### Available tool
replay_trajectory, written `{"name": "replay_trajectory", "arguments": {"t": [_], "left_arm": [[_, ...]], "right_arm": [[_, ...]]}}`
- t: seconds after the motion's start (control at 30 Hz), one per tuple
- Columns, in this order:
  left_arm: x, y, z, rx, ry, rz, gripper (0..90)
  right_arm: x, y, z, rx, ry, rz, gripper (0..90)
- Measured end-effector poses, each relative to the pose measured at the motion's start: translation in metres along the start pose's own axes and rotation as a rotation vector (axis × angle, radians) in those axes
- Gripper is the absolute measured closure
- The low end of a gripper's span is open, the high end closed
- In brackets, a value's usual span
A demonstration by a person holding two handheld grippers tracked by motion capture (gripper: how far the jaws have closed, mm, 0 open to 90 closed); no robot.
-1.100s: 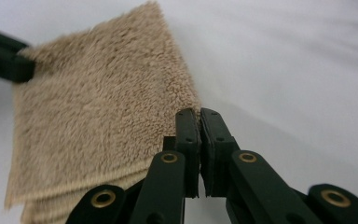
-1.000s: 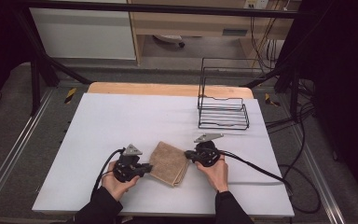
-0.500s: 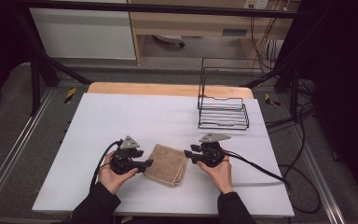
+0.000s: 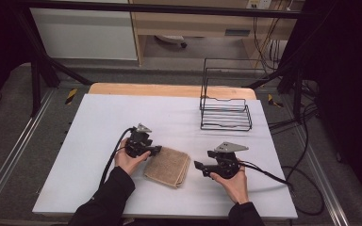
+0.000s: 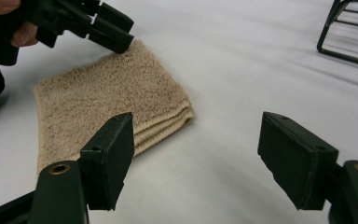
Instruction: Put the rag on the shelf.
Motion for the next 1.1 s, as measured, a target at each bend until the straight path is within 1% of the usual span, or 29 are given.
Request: {"name": "replay_trajectory", "arguments": {"t": [0.03,0.1,0.13,0.2,0.3,0.37,0.47,0.5,0.53,0.57,0.67,0.73,0.8,0.83,0.87,0.93,0.97,1.0,1.1], "left_arm": [[0.0,0.002,0.0,-0.007,-0.001,0.006,52.9],[0.002,0.005,-0.004,-0.021,0.001,0.002,58.0],[0.002,0.006,-0.006,-0.024,0.017,0.007,60.7],[0.0,0.007,-0.008,-0.029,0.033,0.021,65.4],[-0.003,0.008,-0.01,-0.052,0.022,0.03,71.6],[-0.004,0.008,-0.011,-0.064,0.017,0.037,75.5],[-0.005,0.008,-0.013,-0.061,0.02,0.041,78.5],[-0.005,0.007,-0.013,-0.057,0.027,0.047,79.8],[-0.005,0.007,-0.014,-0.054,0.031,0.048,81.3],[-0.006,0.007,-0.014,-0.05,0.032,0.046,81.3],[-0.007,0.007,-0.014,-0.044,0.046,0.037,81.8],[-0.007,0.007,-0.015,-0.043,0.05,0.026,81.9],[-0.008,0.007,-0.015,-0.045,0.059,0.019,82.0],[-0.008,0.007,-0.014,-0.041,0.071,0.014,82.0],[-0.008,0.007,-0.015,-0.044,0.071,0.01,82.0],[-0.008,0.007,-0.015,-0.042,0.076,0.007,82.0],[-0.008,0.007,-0.015,-0.039,0.078,0.005,82.0],[-0.008,0.008,-0.015,-0.04,0.08,0.005,82.0],[-0.008,0.007,-0.015,-0.048,0.081,0.003,81.9]], "right_arm": [[-0.002,0.0,0.0,0.0,0.006,0.008,24.9],[-0.004,0.001,0.001,-0.001,0.009,0.017,23.0],[-0.004,0.002,0.001,-0.001,0.013,0.018,22.6],[-0.003,0.002,0.001,-0.001,0.018,0.014,21.9],[-0.001,0.003,-0.001,-0.005,0.028,0.007,20.9],[0.0,0.004,0.0,-0.004,0.048,0.006,20.8],[0.002,0.009,0.0,-0.017,0.052,0.021,19.0],[0.003,0.012,0.001,-0.014,0.063,0.022,18.8],[0.005,0.018,0.001,-0.02,0.074,0.028,19.5],[0.005,0.018,0.001,-0.02,0.074,0.028,19.5],[0.006,0.031,0.0,-0.04,0.072,0.04,22.8],[0.006,0.039,-0.001,-0.053,0.081,0.044,26.3],[0.006,0.047,-0.002,-0.074,0.08,0.049,30.2],[0.006,0.05,-0.002,-0.081,0.086,0.053,32.8],[0.005,0.053,-0.001,-0.083,0.082,0.056,34.8],[0.006,0.059,0.0,-0.09,0.097,0.05,39.7],[0.006,0.062,0.0,-0.095,0.102,0.053,40.6],[0.005,0.064,0.0,-0.101,0.101,0.062,41.1],[0.0,0.068,0.0,-0.11,0.116,0.09,48.1]]}}
Point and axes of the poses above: each handheld gripper's, and its own axes: y roughly forward along the jaws, x roughly out of its top, z roughly to its left, the point moved 10 cm from there along y, roughly forward along the jaws, and after that the axes turned 5 degrees about -z, right-handed, at the moved point
